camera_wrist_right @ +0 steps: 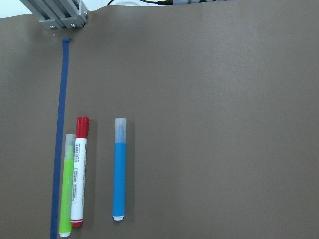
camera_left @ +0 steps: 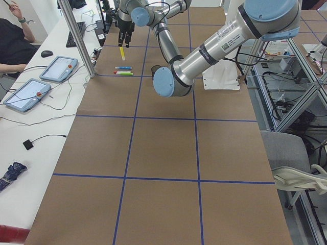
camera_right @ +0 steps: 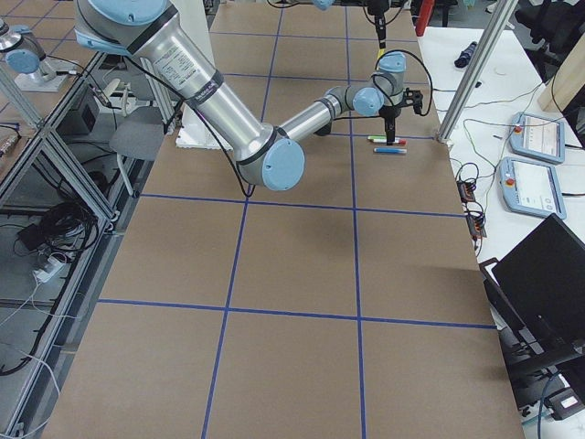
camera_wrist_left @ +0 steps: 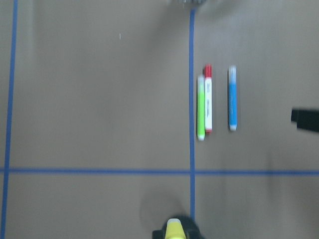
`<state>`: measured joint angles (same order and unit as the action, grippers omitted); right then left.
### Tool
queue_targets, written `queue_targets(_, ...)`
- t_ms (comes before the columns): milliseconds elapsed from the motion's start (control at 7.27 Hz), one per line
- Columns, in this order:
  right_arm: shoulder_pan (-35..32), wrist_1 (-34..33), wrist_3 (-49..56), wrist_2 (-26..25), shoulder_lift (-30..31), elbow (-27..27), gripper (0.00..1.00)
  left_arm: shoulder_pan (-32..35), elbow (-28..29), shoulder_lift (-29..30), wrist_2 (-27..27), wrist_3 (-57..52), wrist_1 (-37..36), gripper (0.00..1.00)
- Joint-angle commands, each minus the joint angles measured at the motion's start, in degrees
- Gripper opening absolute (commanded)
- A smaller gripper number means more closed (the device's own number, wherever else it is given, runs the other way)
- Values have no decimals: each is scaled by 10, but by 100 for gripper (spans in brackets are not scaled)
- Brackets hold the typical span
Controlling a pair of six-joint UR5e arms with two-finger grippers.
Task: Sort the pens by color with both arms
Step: 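Lift the yellow highlighter out of the cup with the left gripper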
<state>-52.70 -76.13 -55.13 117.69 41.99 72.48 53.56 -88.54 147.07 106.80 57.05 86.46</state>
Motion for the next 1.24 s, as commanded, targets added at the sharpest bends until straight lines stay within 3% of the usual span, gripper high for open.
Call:
queue_targets(0, 0, 0, 1, 1, 9, 0, 100, -28, 5, -56, -152, 89, 143, 0)
queue_targets(138, -1, 0, 2, 1, 9, 0, 100, -78, 17, -79, -262, 127, 219, 0)
queue_targets(413, -1, 0, 2, 2, 13, 0, 100, -138, 125, -78, -435, 239, 374, 0)
queue_targets(688, -1, 8, 1, 1, 18, 0, 100, -169, 201, -72, -551, 257, 425, 0)
queue_targets(825, -1, 8, 1, 1, 18, 0, 100, -175, 239, -58, -598, 318, 442, 0)
queue_targets(1100, -3, 8, 1, 1, 18, 0, 100, -201, 279, -55, -634, 392, 444, 0)
